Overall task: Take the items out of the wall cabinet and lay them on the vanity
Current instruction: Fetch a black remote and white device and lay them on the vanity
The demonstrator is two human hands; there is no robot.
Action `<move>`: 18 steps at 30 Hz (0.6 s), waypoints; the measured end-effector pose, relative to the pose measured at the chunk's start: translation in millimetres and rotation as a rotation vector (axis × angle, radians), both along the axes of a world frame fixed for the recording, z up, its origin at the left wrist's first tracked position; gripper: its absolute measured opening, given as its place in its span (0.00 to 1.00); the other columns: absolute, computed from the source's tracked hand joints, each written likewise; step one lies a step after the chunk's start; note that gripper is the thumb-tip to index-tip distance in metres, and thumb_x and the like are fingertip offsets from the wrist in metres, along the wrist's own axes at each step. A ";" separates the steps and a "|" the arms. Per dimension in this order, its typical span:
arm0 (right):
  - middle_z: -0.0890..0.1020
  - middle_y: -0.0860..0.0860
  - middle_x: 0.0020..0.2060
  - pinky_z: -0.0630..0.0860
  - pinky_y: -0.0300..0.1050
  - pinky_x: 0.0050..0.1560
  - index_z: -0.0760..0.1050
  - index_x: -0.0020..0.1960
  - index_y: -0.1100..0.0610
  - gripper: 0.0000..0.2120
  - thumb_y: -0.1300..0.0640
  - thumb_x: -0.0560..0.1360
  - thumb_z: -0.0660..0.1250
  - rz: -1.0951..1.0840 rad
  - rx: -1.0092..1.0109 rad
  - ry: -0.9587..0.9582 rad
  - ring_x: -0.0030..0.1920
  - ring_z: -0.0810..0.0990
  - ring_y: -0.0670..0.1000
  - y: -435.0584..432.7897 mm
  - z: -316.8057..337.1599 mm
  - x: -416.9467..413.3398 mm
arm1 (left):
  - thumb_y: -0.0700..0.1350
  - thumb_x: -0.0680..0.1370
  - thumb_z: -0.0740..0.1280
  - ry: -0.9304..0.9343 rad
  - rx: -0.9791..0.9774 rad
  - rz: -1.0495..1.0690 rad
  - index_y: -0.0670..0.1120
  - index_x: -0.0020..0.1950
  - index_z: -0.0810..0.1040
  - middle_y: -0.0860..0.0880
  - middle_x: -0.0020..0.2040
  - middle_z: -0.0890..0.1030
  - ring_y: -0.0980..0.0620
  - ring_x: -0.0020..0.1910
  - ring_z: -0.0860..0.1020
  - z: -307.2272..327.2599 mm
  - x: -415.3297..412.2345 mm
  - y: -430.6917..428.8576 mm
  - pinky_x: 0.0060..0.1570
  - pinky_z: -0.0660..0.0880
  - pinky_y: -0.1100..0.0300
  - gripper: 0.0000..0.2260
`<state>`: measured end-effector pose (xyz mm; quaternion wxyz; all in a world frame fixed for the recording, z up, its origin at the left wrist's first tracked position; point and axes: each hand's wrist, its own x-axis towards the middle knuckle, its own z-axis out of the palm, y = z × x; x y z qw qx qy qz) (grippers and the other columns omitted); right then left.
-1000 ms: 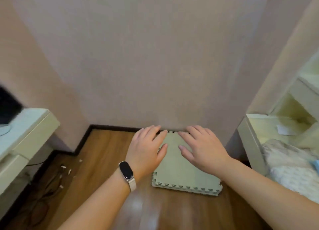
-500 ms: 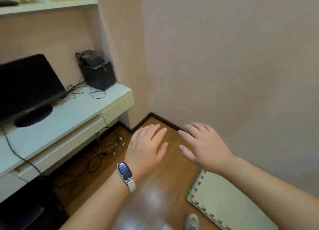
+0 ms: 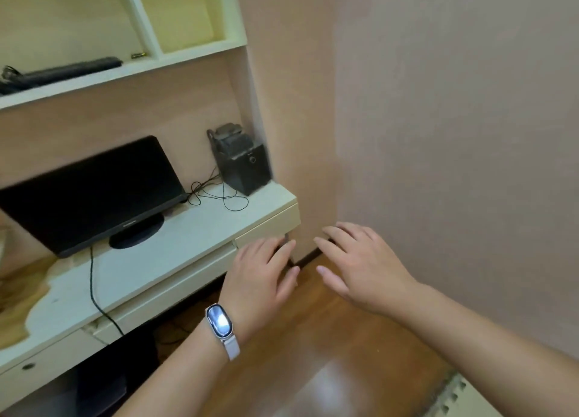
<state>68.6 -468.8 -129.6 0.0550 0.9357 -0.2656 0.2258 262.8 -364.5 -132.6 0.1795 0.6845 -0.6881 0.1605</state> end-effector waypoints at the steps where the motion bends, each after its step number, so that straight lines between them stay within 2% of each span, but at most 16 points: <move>1: 0.80 0.55 0.58 0.73 0.54 0.60 0.76 0.62 0.55 0.21 0.43 0.76 0.61 0.016 -0.006 -0.007 0.61 0.76 0.59 -15.1 1.9 2.3 | 0.53 0.77 0.63 -0.006 -0.009 0.017 0.47 0.64 0.77 0.48 0.60 0.79 0.47 0.58 0.75 4.3 0.2 -10.5 0.59 0.68 0.54 0.18; 8: 0.81 0.56 0.57 0.73 0.54 0.58 0.79 0.59 0.57 0.22 0.44 0.74 0.60 0.114 -0.051 -0.045 0.59 0.77 0.60 -86.8 18.2 42.8 | 0.54 0.78 0.62 -0.037 -0.006 0.147 0.48 0.65 0.77 0.47 0.63 0.79 0.46 0.62 0.75 31.0 24.1 -55.1 0.62 0.69 0.51 0.18; 18: 0.81 0.56 0.59 0.73 0.54 0.59 0.78 0.62 0.56 0.23 0.44 0.76 0.59 0.213 -0.086 -0.048 0.60 0.77 0.59 -150.9 38.2 142.3 | 0.54 0.78 0.62 -0.073 -0.078 0.209 0.47 0.65 0.77 0.46 0.63 0.79 0.46 0.62 0.75 41.7 113.7 -108.5 0.62 0.70 0.51 0.19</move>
